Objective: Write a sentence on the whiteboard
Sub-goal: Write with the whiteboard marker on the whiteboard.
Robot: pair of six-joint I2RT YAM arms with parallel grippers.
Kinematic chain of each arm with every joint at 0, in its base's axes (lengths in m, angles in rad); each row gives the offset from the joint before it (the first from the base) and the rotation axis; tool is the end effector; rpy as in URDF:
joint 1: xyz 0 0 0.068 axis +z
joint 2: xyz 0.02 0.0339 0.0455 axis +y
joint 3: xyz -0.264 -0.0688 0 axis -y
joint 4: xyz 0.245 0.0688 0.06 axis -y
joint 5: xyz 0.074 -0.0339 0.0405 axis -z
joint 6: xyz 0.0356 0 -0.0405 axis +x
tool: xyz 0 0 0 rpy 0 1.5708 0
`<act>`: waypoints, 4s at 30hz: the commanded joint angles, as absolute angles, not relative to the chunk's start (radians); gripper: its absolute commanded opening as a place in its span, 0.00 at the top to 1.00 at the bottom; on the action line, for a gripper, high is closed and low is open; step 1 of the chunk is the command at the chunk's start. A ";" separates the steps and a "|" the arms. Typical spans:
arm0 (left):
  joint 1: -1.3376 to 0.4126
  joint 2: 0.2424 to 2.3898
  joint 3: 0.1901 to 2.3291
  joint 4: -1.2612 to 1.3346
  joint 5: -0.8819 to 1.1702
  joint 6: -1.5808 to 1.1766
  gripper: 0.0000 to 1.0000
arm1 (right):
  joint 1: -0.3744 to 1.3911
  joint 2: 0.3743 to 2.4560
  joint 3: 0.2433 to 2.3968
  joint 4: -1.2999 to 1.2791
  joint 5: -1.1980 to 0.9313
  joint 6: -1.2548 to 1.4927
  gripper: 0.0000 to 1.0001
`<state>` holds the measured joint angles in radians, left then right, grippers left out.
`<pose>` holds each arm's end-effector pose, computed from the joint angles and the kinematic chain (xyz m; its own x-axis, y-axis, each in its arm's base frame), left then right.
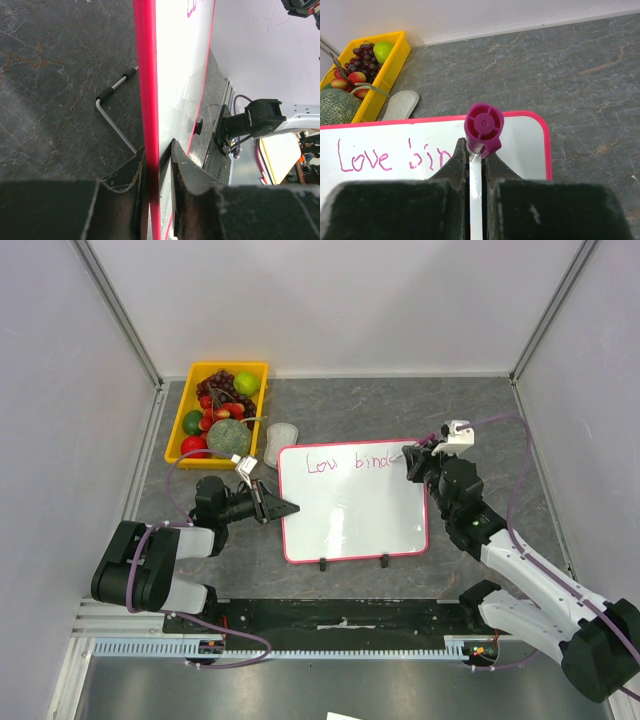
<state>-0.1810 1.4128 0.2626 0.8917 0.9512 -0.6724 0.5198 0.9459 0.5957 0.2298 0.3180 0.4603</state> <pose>0.2159 -0.0690 0.1509 -0.7441 -0.2315 -0.6267 0.5308 0.3647 -0.7650 0.1993 0.1013 0.2870 -0.1833 0.3813 -0.9061 -0.1350 0.9032 0.4074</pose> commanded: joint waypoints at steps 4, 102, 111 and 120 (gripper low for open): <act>-0.183 1.405 0.261 0.893 0.919 -0.614 0.98 | 0.517 0.902 0.558 0.198 0.353 0.445 1.00; -0.183 1.410 0.264 0.893 0.923 -0.615 0.98 | 0.999 1.144 0.761 0.400 0.423 0.434 1.00; -0.183 1.410 0.262 0.893 0.923 -0.617 0.98 | 1.042 1.239 0.772 0.480 0.456 0.454 1.00; -0.183 1.407 0.262 0.893 0.922 -0.615 0.98 | 1.052 1.305 0.773 0.505 0.486 0.456 1.00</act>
<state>-0.1810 1.4109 0.2626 0.8909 0.9520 -0.6724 1.0454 1.2907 0.7364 0.4355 0.4446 0.4458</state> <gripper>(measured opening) 0.249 0.058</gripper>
